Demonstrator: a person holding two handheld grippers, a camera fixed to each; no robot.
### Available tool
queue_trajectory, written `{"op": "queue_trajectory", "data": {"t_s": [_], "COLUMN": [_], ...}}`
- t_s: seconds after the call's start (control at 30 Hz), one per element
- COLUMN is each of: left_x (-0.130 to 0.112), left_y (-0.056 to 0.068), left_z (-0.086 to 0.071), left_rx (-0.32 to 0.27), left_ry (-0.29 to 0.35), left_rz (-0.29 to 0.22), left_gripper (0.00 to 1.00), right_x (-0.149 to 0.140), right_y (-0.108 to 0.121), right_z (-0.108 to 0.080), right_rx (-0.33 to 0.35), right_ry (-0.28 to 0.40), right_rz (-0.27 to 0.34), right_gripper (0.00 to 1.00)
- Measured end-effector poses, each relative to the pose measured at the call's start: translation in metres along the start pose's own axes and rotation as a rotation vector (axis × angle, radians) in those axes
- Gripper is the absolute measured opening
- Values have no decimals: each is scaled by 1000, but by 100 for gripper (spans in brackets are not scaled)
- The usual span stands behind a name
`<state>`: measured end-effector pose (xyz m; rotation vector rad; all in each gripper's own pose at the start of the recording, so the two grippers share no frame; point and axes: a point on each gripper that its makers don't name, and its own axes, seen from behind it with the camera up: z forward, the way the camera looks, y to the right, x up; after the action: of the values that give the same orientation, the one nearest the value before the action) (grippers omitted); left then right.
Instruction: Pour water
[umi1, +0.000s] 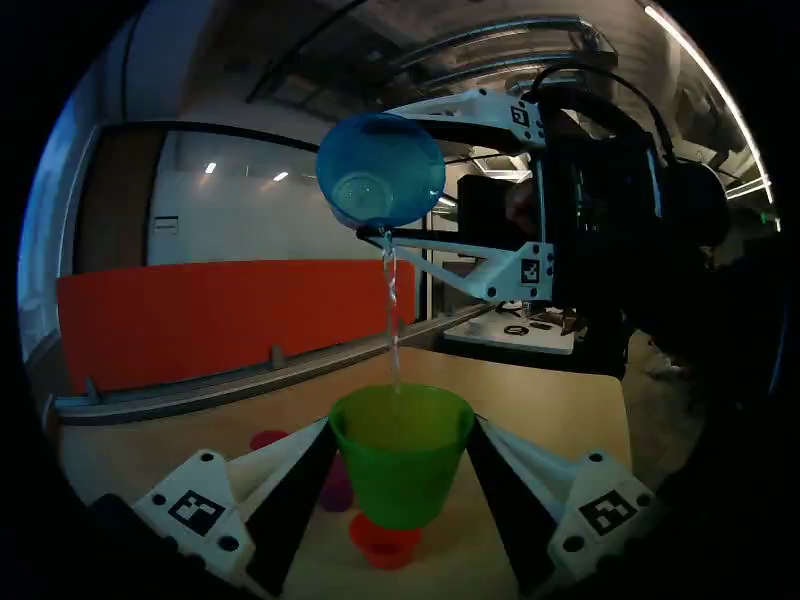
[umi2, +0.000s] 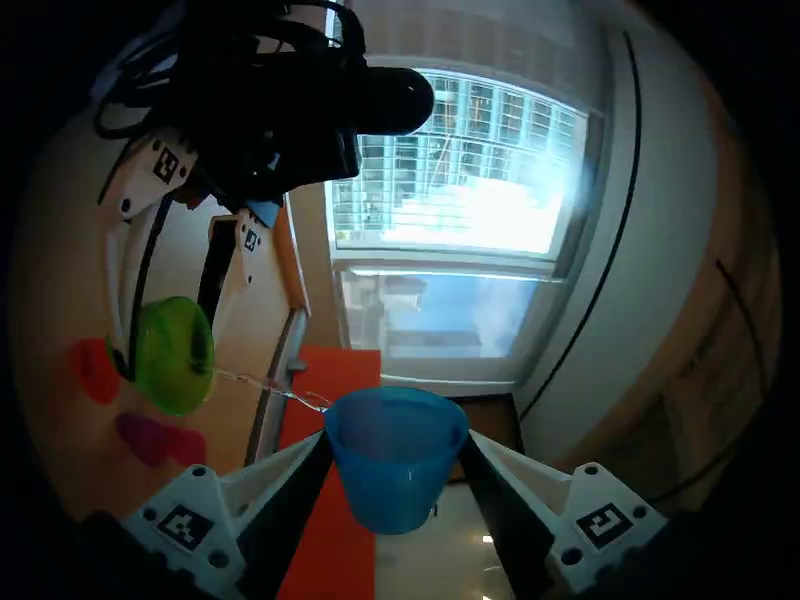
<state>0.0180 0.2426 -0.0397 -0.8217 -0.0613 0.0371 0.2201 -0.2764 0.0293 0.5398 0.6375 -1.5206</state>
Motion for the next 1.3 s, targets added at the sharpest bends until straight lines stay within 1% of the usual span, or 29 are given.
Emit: {"op": "queue_trajectory", "data": {"t_s": [0.57, 0.87, 1.07, 1.17, 1.3], "left_x": [3, 3, 2, 3, 3], "left_y": [2, 2, 2, 2, 2], "left_z": [-1, -1, -2, -2, -2], "left_rx": [-2, -2, -1, -2, 0], "left_ry": [9, 12, 12, 13, 12], "left_rz": [-1, 0, 1, -1, 1], "left_gripper": [87, 87, 87, 87, 87], "right_x": [14, 17, 14, 12, 9], "right_y": [2, 2, -1, -1, -2], "right_z": [0, 0, 1, -1, -3], "right_rx": [-4, -3, 1, 3, 0], "right_ry": [14, 18, 16, 17, 18], "right_rz": [-64, -70, -47, -12, 71], "right_gripper": [89, 90, 90, 90, 90]}}
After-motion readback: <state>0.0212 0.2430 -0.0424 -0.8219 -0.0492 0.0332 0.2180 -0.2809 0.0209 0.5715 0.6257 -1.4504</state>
